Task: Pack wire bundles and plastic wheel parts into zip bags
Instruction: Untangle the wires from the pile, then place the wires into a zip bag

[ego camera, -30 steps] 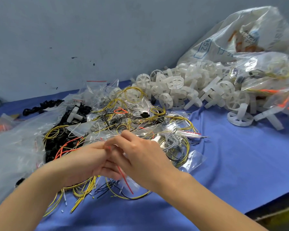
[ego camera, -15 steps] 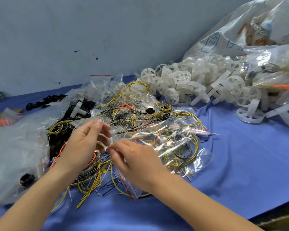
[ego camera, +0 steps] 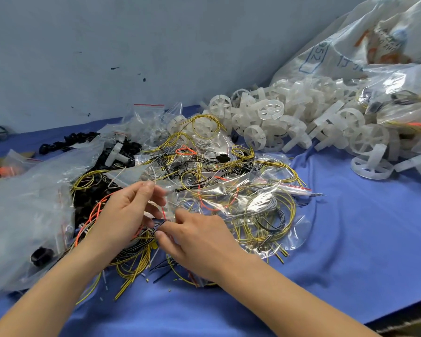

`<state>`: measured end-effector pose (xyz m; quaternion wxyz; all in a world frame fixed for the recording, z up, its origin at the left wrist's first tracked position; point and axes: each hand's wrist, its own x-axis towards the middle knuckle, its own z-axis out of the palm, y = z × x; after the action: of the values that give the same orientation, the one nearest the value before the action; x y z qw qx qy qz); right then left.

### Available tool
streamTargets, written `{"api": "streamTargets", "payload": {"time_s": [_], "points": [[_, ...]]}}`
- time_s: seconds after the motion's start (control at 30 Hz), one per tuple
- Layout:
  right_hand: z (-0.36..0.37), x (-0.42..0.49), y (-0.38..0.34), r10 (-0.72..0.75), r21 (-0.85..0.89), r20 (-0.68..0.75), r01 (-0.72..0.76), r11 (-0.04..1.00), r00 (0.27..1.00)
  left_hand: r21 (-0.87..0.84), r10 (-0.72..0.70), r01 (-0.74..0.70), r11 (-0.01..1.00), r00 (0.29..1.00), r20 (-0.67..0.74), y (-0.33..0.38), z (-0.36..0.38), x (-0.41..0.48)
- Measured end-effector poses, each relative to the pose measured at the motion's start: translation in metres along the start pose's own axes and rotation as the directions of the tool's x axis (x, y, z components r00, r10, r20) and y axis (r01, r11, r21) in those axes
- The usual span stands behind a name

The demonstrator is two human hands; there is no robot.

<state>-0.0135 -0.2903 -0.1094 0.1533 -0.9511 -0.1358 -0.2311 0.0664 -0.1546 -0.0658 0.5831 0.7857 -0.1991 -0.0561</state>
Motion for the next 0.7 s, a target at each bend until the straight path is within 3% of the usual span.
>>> {"api": "streamTargets", "payload": {"time_s": [0.4,0.7], "points": [[-0.010,-0.011,0.026,0.128,-0.074,-0.031,-0.130,0.989,0.991,0.015,-0.013,0.014,1.000,0.996,-0.084,-0.006,-0.030,0.003],[-0.017,-0.023,0.042,0.158,-0.136,-0.050,-0.164,0.977,0.986,0.237,0.071,-0.048,0.970,0.994,-0.088,-0.012,-0.051,-0.005]]}}
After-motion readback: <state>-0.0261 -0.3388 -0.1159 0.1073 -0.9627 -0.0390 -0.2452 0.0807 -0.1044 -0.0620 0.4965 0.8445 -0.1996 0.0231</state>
